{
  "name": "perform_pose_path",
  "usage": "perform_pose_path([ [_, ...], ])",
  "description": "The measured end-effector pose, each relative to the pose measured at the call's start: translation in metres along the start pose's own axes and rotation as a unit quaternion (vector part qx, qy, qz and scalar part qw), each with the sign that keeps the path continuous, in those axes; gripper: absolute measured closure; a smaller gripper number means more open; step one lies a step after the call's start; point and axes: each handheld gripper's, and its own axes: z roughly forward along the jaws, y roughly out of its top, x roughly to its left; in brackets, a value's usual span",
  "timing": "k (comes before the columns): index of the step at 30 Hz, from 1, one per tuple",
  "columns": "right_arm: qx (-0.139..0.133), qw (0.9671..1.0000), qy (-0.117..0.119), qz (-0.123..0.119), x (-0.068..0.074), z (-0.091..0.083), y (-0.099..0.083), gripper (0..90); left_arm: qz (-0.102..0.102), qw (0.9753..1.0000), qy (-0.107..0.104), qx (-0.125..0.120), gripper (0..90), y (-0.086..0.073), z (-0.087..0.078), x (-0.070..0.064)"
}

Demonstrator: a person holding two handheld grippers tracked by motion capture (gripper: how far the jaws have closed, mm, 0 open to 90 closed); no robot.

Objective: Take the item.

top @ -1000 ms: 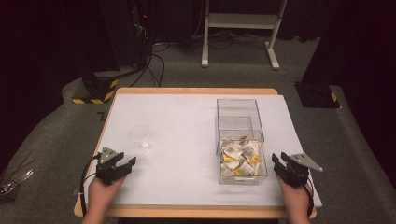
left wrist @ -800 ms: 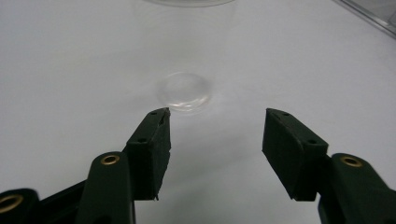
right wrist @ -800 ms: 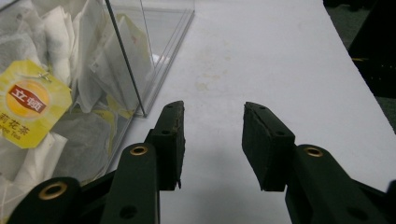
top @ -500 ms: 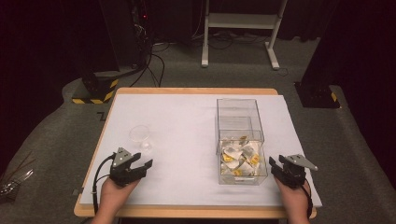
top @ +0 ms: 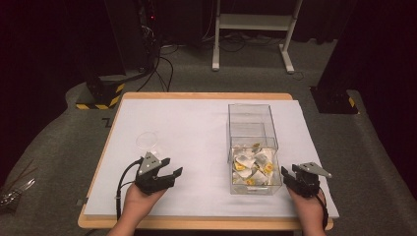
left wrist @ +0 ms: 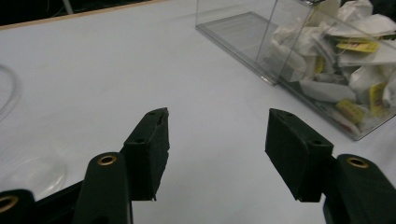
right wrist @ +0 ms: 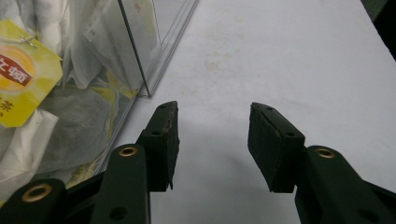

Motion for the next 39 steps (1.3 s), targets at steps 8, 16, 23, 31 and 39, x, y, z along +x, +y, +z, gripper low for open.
perform_pose_path([
  [8,0.001,1.0000,-0.002,0.000,0.000,0.000,0.000,52.0,0.008,0.9994,-0.035,0.001,38.7,0.002,0.017,-0.033],
  [16,0.002,0.9999,0.002,0.010,-0.001,0.000,-0.001,52.0,0.021,0.9979,-0.061,0.005,38.0,0.005,0.031,-0.060],
  [23,0.002,0.9999,0.004,0.010,-0.002,0.000,-0.001,52.0,0.023,0.9964,-0.082,0.005,38.0,0.008,0.044,-0.080],
  [31,0.002,0.9999,0.004,0.010,-0.002,0.000,-0.001,52.0,0.033,0.9937,-0.106,0.016,38.0,0.010,0.062,-0.104],
  [39,0.001,0.9999,0.007,0.013,-0.003,0.000,-0.001,52.0,0.030,0.9914,-0.125,0.024,38.0,0.010,0.083,-0.125],
])
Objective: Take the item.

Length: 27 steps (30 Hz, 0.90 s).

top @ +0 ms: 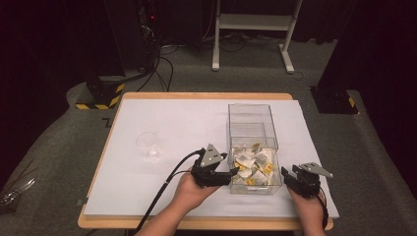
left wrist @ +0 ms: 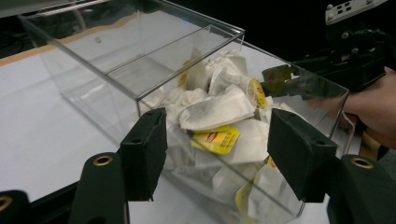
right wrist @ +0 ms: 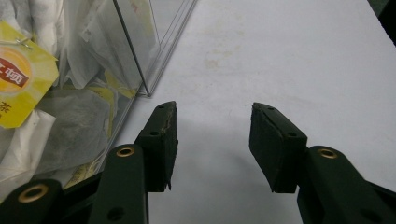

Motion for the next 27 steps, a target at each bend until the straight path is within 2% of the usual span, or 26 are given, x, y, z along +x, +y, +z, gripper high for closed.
perform_pose_path([
  [3,0.000,1.0000,0.001,0.000,0.000,0.000,0.000,52.0,-0.004,1.0000,-0.002,0.001,38.0,0.000,0.009,-0.005],
  [7,0.000,1.0000,0.001,0.001,0.000,0.000,0.000,52.0,0.006,0.9999,-0.006,0.012,38.0,0.000,0.021,-0.009],
  [10,0.000,1.0000,0.002,0.002,0.000,0.000,0.000,52.0,0.019,0.9995,-0.002,0.023,38.0,-0.001,0.029,-0.011],
  [13,0.000,1.0000,0.002,0.002,0.000,0.000,0.000,52.0,0.021,0.9994,0.005,0.029,38.1,-0.003,0.038,-0.013],
  [22,-0.001,1.0000,0.004,0.001,-0.001,-0.001,0.000,52.0,0.028,0.9988,0.015,0.038,42.0,-0.002,0.052,-0.017],
  [23,-0.001,1.0000,0.004,0.001,-0.001,0.000,0.000,52.0,0.022,0.9990,0.014,0.035,41.9,-0.002,0.054,-0.018],
  [26,-0.001,1.0000,0.004,0.000,-0.001,0.000,0.000,52.0,0.026,0.9987,0.011,0.043,41.8,-0.002,0.056,-0.018],
  [27,-0.001,1.0000,0.004,0.000,-0.001,-0.001,0.000,52.0,0.021,0.9989,0.011,0.041,41.8,-0.003,0.058,-0.019],
])
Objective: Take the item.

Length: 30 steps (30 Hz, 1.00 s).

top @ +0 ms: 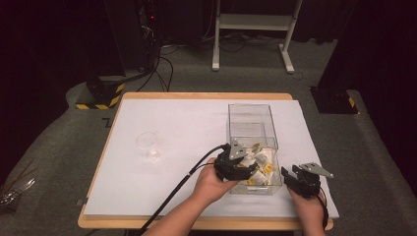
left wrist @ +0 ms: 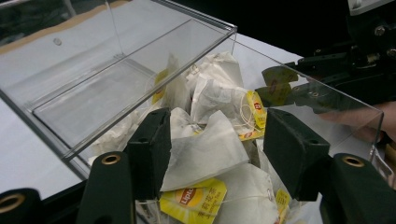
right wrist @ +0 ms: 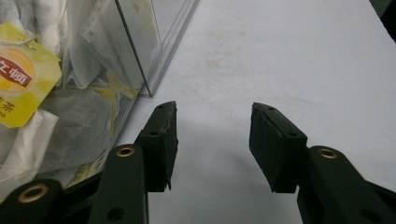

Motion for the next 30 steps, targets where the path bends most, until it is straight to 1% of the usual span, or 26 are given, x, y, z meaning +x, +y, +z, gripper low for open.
perform_pose_path([
  [2,0.000,1.0000,0.000,0.000,0.000,0.000,0.000,52.0,0.003,1.0000,0.002,0.004,41.9,-0.002,0.003,-0.003],
  [3,0.000,1.0000,0.000,0.000,0.000,0.000,0.000,52.0,0.008,0.9999,0.003,0.008,42.1,-0.003,0.005,-0.003],
  [4,-0.001,1.0000,0.000,0.000,0.000,0.000,0.000,52.0,0.008,0.9999,0.004,0.008,43.2,-0.004,0.006,-0.004],
  [5,-0.001,1.0000,0.000,0.000,0.000,0.000,0.000,52.0,0.012,0.9999,0.005,0.012,43.7,-0.004,0.006,-0.004],
  [7,-0.001,1.0000,0.000,0.001,0.000,0.000,0.000,51.9,0.014,0.9998,0.003,0.016,45.0,-0.005,0.007,-0.004],
  [9,-0.001,1.0000,0.000,0.001,0.000,0.000,0.000,52.0,0.009,0.9998,0.005,0.015,46.8,-0.006,0.008,-0.005],
  [10,-0.001,1.0000,0.000,0.001,0.000,0.000,0.000,52.0,0.013,0.9997,0.005,0.019,48.1,-0.007,0.009,-0.005],
  [14,-0.001,1.0000,0.001,0.001,0.000,0.000,0.000,52.0,0.023,0.9995,0.011,0.020,53.1,-0.010,0.011,-0.006],
  [16,-0.001,1.0000,0.001,0.000,0.000,-0.001,0.000,52.0,0.020,0.9996,0.012,0.014,55.5,-0.010,0.011,-0.006],
  [17,-0.001,1.0000,0.001,0.001,0.000,-0.001,0.000,52.0,0.018,0.9997,0.012,0.012,57.9,-0.010,0.011,-0.007],
  [21,-0.002,1.0000,0.001,0.001,0.000,-0.001,0.000,52.0,0.023,0.9996,0.010,0.012,66.6,-0.010,0.009,-0.005],
  [24,-0.001,1.0000,0.002,0.002,0.000,-0.001,0.000,52.0,0.017,0.9998,0.007,0.006,74.5,-0.010,0.007,-0.003],
  [25,-0.001,1.0000,0.001,0.002,0.000,-0.001,0.000,52.0,0.012,0.9999,0.004,0.002,77.2,-0.010,0.006,-0.002],
  [27,-0.001,1.0000,0.001,0.002,0.000,-0.001,0.000,52.0,0.013,0.9999,0.003,0.004,81.7,-0.010,0.005,0.000],
  [29,-0.001,1.0000,0.001,0.002,0.000,-0.001,0.000,52.0,0.003,1.0000,0.001,-0.003,86.0,-0.010,0.004,0.002],
  [30,-0.001,1.0000,0.001,0.002,0.000,-0.001,0.000,52.0,0.003,1.0000,0.001,-0.002,87.1,-0.010,0.004,0.004],
])
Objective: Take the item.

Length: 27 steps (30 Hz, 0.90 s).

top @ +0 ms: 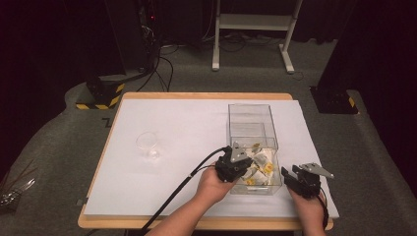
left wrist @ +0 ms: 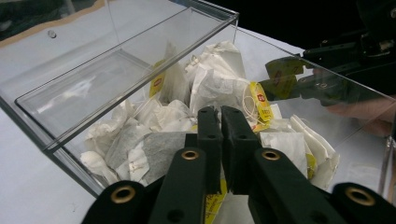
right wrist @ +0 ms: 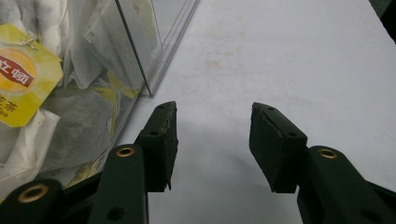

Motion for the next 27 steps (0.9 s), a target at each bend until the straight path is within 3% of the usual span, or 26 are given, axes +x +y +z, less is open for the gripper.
perform_pose_path([
  [5,0.000,1.0000,0.000,0.000,0.000,0.000,0.000,52.0,-0.014,0.9998,-0.004,-0.010,89.1,0.000,-0.001,0.001],
  [7,0.000,1.0000,0.000,0.000,0.000,0.000,0.000,52.0,-0.003,1.0000,-0.004,-0.007,89.5,-0.001,-0.002,0.002],
  [13,0.000,1.0000,0.000,0.000,0.000,0.000,0.000,52.0,-0.003,0.9996,-0.013,-0.023,89.7,0.002,-0.007,0.001],
  [20,0.000,1.0000,0.000,-0.001,0.000,0.000,0.000,52.0,-0.005,0.9985,-0.024,-0.049,89.7,0.009,-0.017,-0.001],
  [27,0.001,1.0000,-0.001,-0.001,0.000,0.000,0.000,52.0,-0.012,0.9958,-0.035,-0.084,89.7,0.019,-0.028,-0.002],
])
